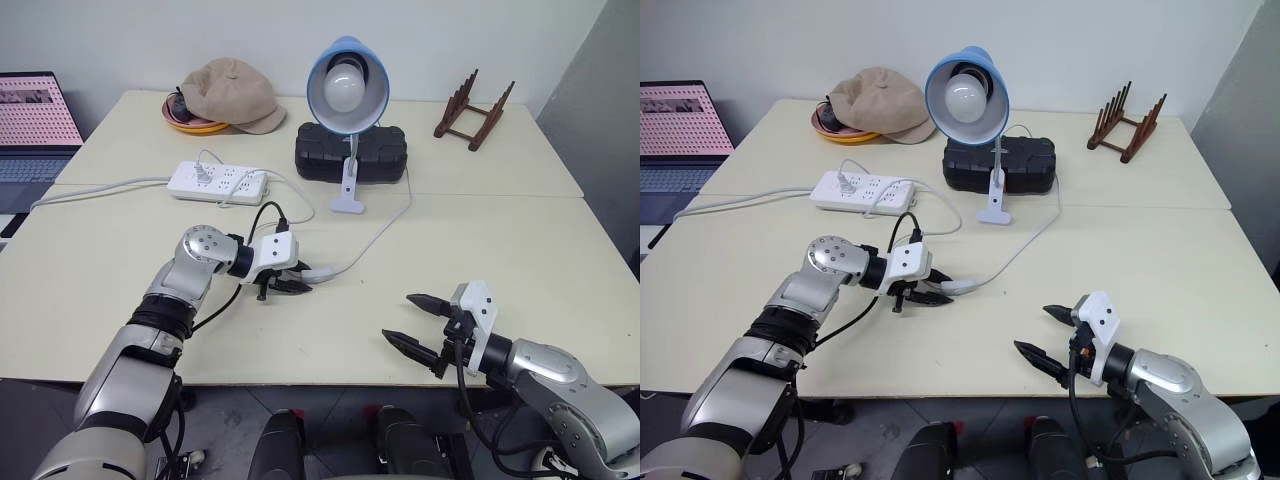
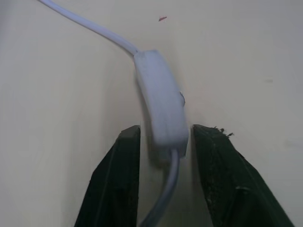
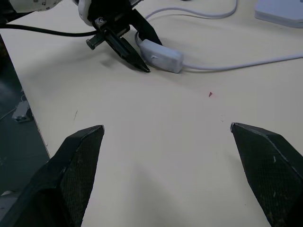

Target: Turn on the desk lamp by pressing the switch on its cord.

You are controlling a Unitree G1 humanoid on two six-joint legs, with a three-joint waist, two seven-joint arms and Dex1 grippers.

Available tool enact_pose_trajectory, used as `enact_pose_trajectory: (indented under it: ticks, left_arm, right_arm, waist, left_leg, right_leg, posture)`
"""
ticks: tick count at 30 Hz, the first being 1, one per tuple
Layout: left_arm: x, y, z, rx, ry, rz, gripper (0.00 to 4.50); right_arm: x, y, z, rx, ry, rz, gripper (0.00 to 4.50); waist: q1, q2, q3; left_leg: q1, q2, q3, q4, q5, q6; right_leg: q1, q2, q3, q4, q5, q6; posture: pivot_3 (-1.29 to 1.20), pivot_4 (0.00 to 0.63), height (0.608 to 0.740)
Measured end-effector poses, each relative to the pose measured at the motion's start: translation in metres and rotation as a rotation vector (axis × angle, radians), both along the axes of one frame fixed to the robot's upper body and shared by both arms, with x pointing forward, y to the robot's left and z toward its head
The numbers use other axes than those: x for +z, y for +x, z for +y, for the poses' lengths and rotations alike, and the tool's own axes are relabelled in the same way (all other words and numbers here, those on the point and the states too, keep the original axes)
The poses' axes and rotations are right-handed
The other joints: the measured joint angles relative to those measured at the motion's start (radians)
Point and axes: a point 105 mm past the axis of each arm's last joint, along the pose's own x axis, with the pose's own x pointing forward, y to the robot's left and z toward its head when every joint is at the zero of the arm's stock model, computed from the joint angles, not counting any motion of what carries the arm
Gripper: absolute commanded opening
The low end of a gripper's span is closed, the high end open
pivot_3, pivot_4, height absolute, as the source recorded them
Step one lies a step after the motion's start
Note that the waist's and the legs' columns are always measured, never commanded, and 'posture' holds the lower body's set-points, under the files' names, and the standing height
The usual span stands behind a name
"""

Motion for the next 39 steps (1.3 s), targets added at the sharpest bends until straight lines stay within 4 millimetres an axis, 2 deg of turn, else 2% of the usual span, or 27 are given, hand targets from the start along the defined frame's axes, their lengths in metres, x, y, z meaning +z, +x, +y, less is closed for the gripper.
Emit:
enact_pose_trajectory:
  ticks: [2, 9, 14, 15, 16, 17, 19, 21, 25, 28, 32, 39]
  left_arm:
    - [0.0, 0.0, 0.0, 0.002, 0.0, 0.0, 0.42]
    - [0.002, -0.001, 0.008, 0.003, 0.023, 0.041, 0.4]
    - [0.008, -0.005, 0.01, 0.062, -0.035, 0.176, 0.4]
    - [0.023, -0.009, 0.001, 0.121, -0.179, 0.323, 0.4]
    - [0.026, -0.009, -0.001, 0.126, -0.204, 0.344, 0.4]
    - [0.047, -0.016, -0.014, 0.161, -0.393, 0.53, 0.4]
    - [0.061, -0.024, -0.027, 0.133, -0.478, 0.627, 0.4]
    - [0.082, -0.044, -0.042, 0.113, -0.592, 0.825, 0.4]
    - [0.094, -0.059, -0.049, 0.114, -0.653, 0.968, 0.4]
    - [0.098, -0.067, -0.051, 0.113, -0.666, 1.012, 0.4]
    - [0.096, -0.082, -0.057, 0.104, -0.672, 1.079, 0.4]
    - [0.1, -0.086, -0.055, 0.124, -0.705, 1.085, 0.4]
  right_arm:
    - [0.0, 0.0, 0.0, -0.001, 0.003, 0.0, 4.5]
    - [-0.001, -0.001, -0.001, -0.005, 0.006, 0.014, 4.5]
    - [0.0, -0.001, 0.002, -0.007, 0.048, 0.052, 4.5]
    - [0.008, 0.003, 0.006, -0.031, 0.174, 0.102, 4.5]
    - [0.01, 0.004, 0.007, -0.034, 0.195, 0.106, 4.5]
    - [0.023, 0.01, 0.014, -0.037, 0.381, 0.181, 4.5]
    - [0.031, 0.013, 0.018, -0.023, 0.469, 0.22, 4.5]
    - [0.045, 0.014, 0.023, 0.033, 0.593, 0.328, 4.5]
    - [0.052, 0.017, 0.025, 0.048, 0.667, 0.401, 4.5]
    - [0.061, 0.02, 0.027, 0.075, 0.711, 0.425, 4.5]
    - [0.093, 0.022, 0.034, 0.18, 0.804, 0.419, 4.5]
    - [0.087, 0.031, 0.035, 0.147, 0.805, 0.456, 4.5]
  waist:
    - [0.0, 0.0, 0.0]
    - [-0.001, 0.0, 0.0]
    - [-0.001, 0.0, 0.0]
    - [-0.002, 0.0, 0.0]
    - [-0.002, 0.0, 0.0]
    - [-0.004, 0.0, 0.0]
    - [-0.006, 0.0, 0.0]
    - [-0.009, 0.0, 0.0]
    - [-0.011, 0.0, 0.0]
    - [-0.014, 0.0, 0.0]
    - [-0.021, 0.0, 0.0]
    - [-0.02, 0.0, 0.0]
  left_leg:
    - [0.0, 0.0, 0.0, 0.0, 0.0, 0.0]
    - [0.0, 0.0, 0.0, 0.0, 0.0, 0.0]
    - [0.0, 0.0, -0.001, 0.0, 0.0, 0.0]
    - [0.0, 0.0, -0.001, 0.0, 0.0, 0.0]
    - [0.0, 0.0, -0.002, 0.001, 0.0, 0.0]
    - [0.0, 0.001, -0.002, 0.001, 0.0, 0.0]
    - [0.0, 0.0, -0.002, 0.001, 0.0, 0.0]
    - [0.001, 0.001, -0.003, 0.001, 0.0, 0.0]
    - [0.002, 0.001, -0.006, 0.001, 0.0, 0.0]
    - [0.002, 0.001, -0.007, 0.001, 0.0, 0.0]
    - [0.002, 0.001, -0.007, 0.001, 0.0, 0.0]
    - [0.002, 0.0, -0.007, 0.001, 0.0, 0.0]
  right_leg:
    - [0.0, 0.0, 0.0, 0.0, 0.0, 0.0]
    - [0.0, 0.0, 0.0, 0.001, 0.0, 0.0]
    - [0.0, 0.0, 0.0, 0.001, 0.0, 0.0]
    - [0.0, 0.0, 0.0, 0.002, 0.0, 0.0]
    - [0.0, 0.0, -0.001, 0.002, 0.0, 0.0]
    - [0.0, 0.0, -0.001, 0.003, 0.0, 0.0]
    - [0.001, 0.0, -0.001, 0.003, 0.0, 0.0]
    - [0.002, 0.0, -0.002, 0.002, 0.0, 0.0]
    - [0.002, 0.002, -0.003, 0.003, 0.0, 0.0]
    - [0.002, 0.002, -0.003, 0.003, 0.0, 0.0]
    - [0.003, 0.002, -0.003, 0.003, 0.0, 0.0]
    - [0.003, 0.002, -0.003, 0.002, 0.0, 0.0]
  posture:
    - [0.0, 0.15, 0.74]
    - [0.0, 0.15, 0.74]
    - [0.0, 0.15, 0.74]
    - [0.0, 0.15, 0.74]
    - [0.0, 0.15, 0.74]
    - [0.0, 0.15, 0.74]
    - [0.0, 0.15, 0.74]
    - [0.0, 0.15, 0.74]
    - [0.0, 0.15, 0.74]
    - [0.0, 0.15, 0.74]
    - [0.0, 0.15, 0.74]
    - [0.0, 0.15, 0.74]
